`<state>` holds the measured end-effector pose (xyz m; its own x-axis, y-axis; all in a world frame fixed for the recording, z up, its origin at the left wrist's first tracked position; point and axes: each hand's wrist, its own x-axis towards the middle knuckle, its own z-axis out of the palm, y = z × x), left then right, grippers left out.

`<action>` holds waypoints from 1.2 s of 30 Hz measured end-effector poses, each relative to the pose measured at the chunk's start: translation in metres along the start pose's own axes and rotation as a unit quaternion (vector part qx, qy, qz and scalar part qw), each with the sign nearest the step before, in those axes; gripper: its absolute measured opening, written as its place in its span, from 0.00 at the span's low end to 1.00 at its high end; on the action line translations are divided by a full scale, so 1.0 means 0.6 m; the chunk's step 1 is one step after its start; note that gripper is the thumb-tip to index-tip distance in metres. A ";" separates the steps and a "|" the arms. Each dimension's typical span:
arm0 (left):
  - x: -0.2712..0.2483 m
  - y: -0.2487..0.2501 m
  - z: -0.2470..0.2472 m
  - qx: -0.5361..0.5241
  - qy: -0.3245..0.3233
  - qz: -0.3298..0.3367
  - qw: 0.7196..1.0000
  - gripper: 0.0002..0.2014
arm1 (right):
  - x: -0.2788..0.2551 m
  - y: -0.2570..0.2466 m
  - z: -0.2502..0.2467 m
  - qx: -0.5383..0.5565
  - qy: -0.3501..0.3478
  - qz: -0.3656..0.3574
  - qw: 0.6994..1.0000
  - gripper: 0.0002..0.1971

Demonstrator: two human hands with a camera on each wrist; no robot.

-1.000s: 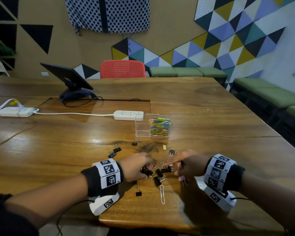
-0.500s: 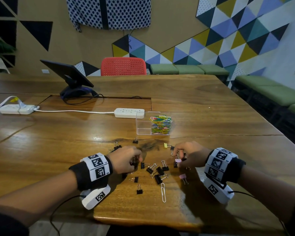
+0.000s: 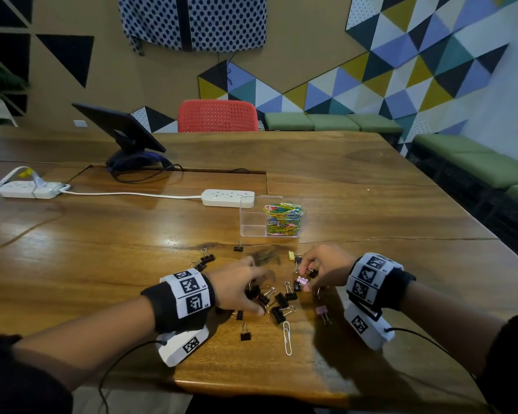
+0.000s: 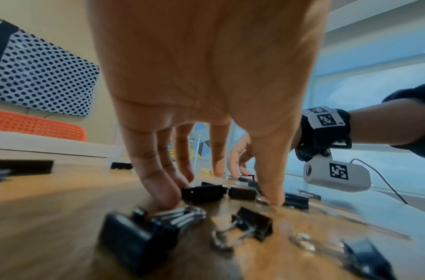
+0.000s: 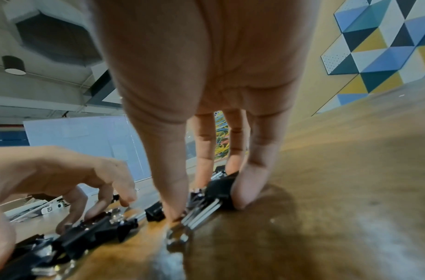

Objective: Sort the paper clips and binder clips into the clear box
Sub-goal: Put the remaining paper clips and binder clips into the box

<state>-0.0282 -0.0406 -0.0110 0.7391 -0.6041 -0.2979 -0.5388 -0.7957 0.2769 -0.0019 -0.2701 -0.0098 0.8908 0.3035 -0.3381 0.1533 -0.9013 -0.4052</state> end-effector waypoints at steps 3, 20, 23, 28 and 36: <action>0.009 0.006 -0.009 0.001 -0.018 0.020 1.000 0.24 | 0.003 -0.007 -0.001 0.012 -0.007 0.006 1.000 0.13; 0.020 -0.022 -0.026 -0.059 0.036 0.013 0.998 0.10 | 0.021 -0.025 -0.004 0.018 -0.037 0.022 0.999 0.14; 0.025 -0.032 -0.027 -0.077 0.054 0.013 0.995 0.08 | 0.021 -0.026 -0.005 0.025 -0.044 0.030 0.998 0.15; 0.037 -0.048 -0.057 -0.114 0.141 -0.004 0.983 0.07 | 0.021 -0.028 -0.009 0.029 -0.044 0.037 0.998 0.13; 0.090 -0.069 -0.139 -0.191 0.342 -0.061 0.918 0.06 | 0.026 -0.032 -0.013 0.040 -0.073 0.037 0.996 0.12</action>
<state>0.0677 -0.0363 0.0378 0.9355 -0.2391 0.2601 -0.3515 -0.7031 0.6181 0.0123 -0.2504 -0.0006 0.8264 0.2837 -0.4864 0.0493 -0.8969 -0.4394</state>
